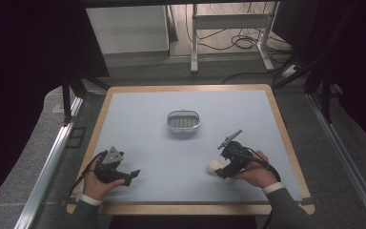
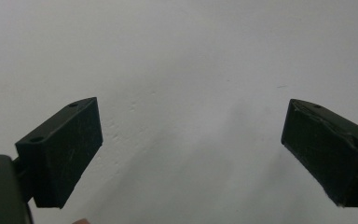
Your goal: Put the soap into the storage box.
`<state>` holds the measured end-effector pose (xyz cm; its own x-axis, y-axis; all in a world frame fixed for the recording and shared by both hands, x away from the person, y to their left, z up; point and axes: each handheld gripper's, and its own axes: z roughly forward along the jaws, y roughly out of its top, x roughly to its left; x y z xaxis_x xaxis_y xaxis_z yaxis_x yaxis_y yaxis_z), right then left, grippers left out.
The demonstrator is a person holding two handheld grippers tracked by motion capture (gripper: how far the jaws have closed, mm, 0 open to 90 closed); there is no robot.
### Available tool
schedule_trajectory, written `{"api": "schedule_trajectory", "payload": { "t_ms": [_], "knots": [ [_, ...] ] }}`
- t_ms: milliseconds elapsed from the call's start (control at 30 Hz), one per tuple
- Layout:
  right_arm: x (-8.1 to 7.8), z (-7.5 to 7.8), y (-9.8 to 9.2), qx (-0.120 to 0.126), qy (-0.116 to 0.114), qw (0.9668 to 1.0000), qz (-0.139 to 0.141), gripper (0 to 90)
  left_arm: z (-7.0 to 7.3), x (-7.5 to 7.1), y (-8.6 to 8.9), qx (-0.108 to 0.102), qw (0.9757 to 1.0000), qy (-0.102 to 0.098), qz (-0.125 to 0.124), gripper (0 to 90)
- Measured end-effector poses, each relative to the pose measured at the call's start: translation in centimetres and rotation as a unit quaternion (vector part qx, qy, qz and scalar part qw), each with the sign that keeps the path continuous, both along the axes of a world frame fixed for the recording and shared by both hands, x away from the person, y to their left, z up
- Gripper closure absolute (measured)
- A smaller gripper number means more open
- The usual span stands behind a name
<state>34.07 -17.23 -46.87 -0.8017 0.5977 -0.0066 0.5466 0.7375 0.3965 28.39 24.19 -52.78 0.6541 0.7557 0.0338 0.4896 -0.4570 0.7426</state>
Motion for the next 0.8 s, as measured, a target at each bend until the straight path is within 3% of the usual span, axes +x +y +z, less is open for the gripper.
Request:
{"api": "schedule_trajectory", "payload": {
  "t_ms": [367,667,767,800],
  "knots": [
    [0.7,-1.5,1.8,-0.053,0.037,0.9979,0.01,28.9,0.0,0.0,0.1,0.002,1.0,-0.001,0.0,5.6],
    [1.1,-2.4,2.4,-0.084,0.047,0.9952,0.016,35.5,-0.1,0.0,-0.1,0.005,1.0,0.001,-0.001,5.6],
    [1.3,-2.6,2.5,-0.092,0.051,0.9944,0.015,41.7,0.0,0.0,0.0,0.005,1.0,0.0,-0.001,5.6],
    [1.4,-2.6,2.6,-0.089,0.059,0.9941,0.017,48.6,0.0,0.0,0.0,0.005,1.0,-0.001,0.0,5.6]
  ]
}}
